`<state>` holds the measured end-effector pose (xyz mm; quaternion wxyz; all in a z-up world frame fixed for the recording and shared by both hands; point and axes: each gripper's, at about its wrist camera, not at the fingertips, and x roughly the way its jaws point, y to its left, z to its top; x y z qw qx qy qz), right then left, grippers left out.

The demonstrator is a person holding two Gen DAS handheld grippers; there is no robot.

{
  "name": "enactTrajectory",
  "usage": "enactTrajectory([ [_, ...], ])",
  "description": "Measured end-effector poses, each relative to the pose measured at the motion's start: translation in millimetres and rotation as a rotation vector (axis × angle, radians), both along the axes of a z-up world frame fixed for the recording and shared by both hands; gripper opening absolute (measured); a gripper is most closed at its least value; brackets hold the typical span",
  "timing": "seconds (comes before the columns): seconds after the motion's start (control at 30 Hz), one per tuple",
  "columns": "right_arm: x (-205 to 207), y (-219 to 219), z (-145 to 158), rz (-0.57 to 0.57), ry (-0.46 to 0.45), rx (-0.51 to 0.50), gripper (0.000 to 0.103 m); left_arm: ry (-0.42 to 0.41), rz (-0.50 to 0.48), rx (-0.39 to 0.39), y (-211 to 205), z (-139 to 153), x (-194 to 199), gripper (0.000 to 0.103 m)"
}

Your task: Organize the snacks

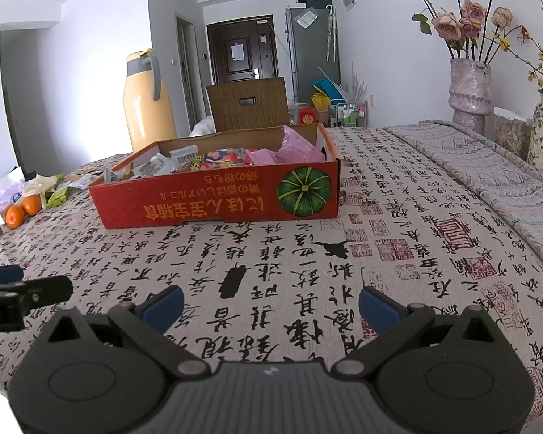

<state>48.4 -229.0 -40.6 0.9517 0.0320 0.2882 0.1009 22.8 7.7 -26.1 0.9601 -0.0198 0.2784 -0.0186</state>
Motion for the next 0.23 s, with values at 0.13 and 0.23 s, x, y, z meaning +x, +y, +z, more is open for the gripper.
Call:
enactTrajectory([
  [0.13,0.0,0.2,-0.1,0.000,0.001,-0.001,0.103,-0.004,-0.001,-0.001,0.2,0.7,0.6,0.103],
  [0.23,0.4,-0.2,-0.1,0.001,0.000,0.000,0.103,-0.010,0.001,-0.007,2.0,3.4,3.0,0.103],
])
